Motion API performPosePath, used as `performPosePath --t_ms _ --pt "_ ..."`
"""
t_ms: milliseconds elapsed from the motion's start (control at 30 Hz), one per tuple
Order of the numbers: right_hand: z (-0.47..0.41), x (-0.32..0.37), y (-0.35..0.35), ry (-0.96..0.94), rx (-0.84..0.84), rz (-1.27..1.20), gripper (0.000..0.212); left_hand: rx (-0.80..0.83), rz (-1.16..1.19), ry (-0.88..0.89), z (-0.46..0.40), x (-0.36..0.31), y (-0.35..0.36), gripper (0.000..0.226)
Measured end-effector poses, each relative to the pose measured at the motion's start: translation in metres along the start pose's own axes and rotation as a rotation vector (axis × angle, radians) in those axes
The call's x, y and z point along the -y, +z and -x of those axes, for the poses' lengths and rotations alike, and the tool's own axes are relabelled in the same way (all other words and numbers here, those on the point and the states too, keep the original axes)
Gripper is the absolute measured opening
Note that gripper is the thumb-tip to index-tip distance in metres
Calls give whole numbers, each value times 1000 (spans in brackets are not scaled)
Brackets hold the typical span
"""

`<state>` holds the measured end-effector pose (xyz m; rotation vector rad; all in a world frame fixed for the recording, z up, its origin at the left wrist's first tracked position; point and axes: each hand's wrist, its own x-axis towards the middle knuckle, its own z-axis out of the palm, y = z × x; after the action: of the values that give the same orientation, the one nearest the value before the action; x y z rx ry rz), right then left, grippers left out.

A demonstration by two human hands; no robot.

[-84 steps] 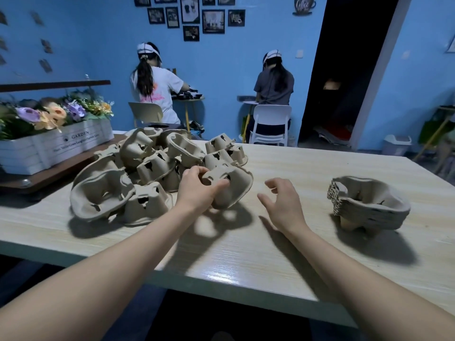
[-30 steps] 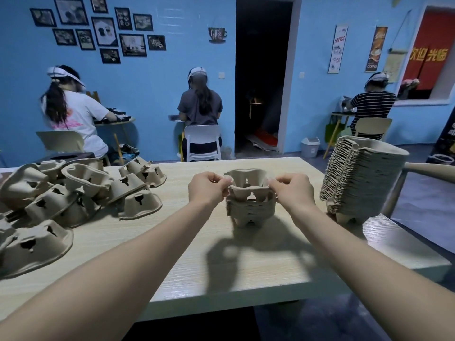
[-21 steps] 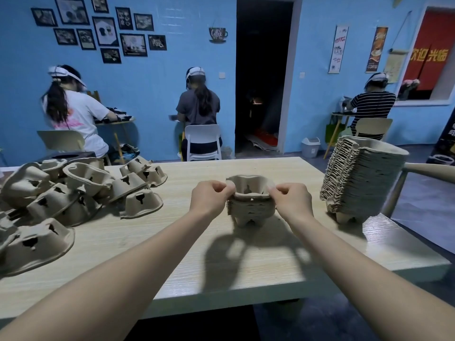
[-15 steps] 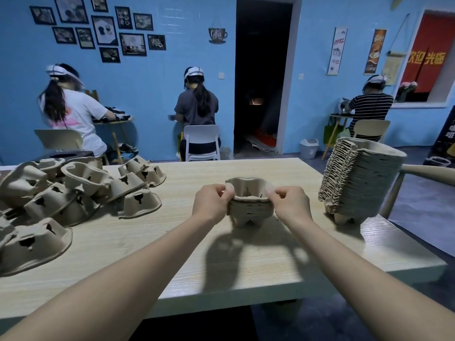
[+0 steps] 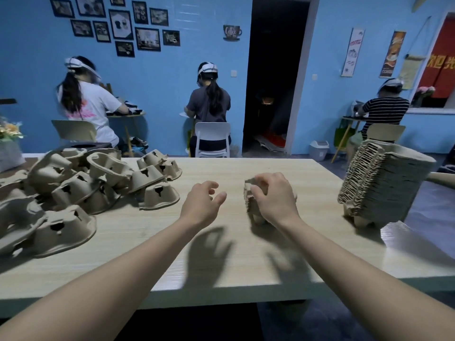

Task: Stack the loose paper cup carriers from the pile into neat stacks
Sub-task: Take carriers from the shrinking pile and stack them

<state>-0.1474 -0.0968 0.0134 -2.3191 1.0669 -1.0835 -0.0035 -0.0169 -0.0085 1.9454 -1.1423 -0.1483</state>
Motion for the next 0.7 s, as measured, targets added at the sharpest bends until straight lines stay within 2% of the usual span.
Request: performPosePath --t_ms 233,467,700 --pt "7 39 65 -71 140 -99 30 -83 -53 -58 5 61 -42 37" --pt "3 67 136 -29 257 -143 33 -155 -162 -138 10 121 -74 38" --pt "-11 71 187 26 275 -77 38 -189 -286 -183 8 157 -86 38"
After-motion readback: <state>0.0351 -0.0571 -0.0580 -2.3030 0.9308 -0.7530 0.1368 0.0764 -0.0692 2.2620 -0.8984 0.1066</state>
